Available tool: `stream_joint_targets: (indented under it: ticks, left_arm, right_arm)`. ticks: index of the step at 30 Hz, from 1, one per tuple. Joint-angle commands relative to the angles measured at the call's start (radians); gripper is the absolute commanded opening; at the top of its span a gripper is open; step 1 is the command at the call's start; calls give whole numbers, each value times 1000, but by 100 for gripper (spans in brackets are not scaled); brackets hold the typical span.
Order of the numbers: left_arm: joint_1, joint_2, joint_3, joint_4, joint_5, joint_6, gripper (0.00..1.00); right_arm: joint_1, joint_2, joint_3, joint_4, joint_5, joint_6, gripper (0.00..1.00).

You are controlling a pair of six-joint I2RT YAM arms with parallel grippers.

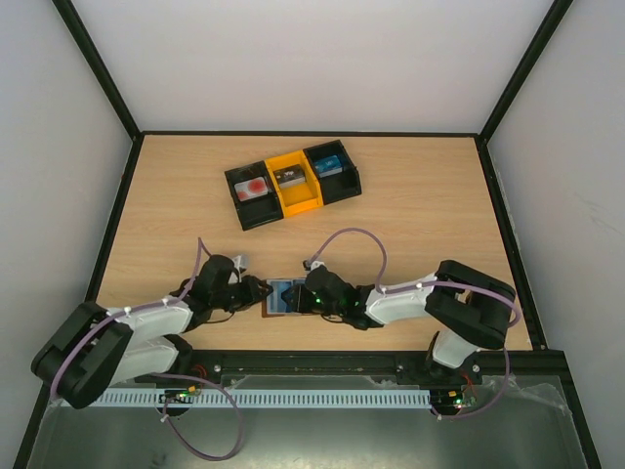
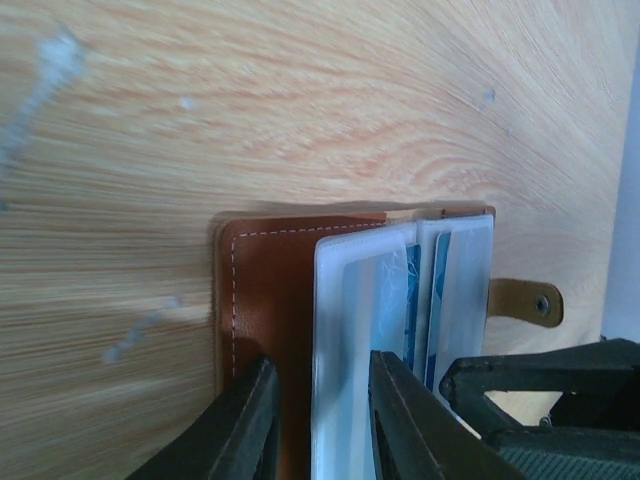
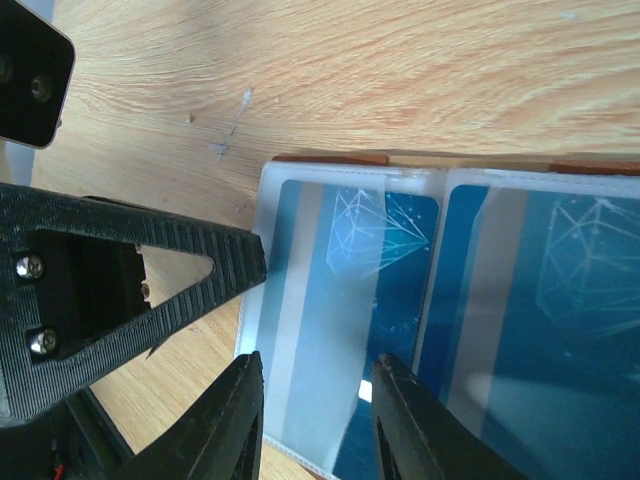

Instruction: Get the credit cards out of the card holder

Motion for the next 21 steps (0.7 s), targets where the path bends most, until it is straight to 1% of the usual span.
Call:
stream_joint_targets:
  ticks: [1,4,6,9,11,14,17,21]
  left_arm:
    - [-45,63,-21,84,38,-43,27]
    - [-65,70,-10,81,33,-51,26]
    - [-67,48,-9,51,18,-55,27]
    - [-67,-19,4,-36,-25,-52,33]
    - [-67,-72,22,-91,-51,-47,37]
    - [-66,-141,49,-151,-58,-42,40]
    - [-66,-172,70,-161,-35,-49,40]
    - [-69,-162,42,-45,43,-100,33]
  right_arm:
    - [-6,-49,-26,-53,58,-7,30]
    - [-6,-57,-20,-60,60,-7,30]
    - [-6,-57,-13,-52,57,-3,30]
    - [-6,-50,3,-49,53,-4,29]
    - [-6,-41,13,-57,63,-13,27]
    - [-6,-31,23,-72,100,-40,25]
    - [-6,-34,31,-103,143,-57,25]
    - [-7,-29,24,-121,165,-61,25]
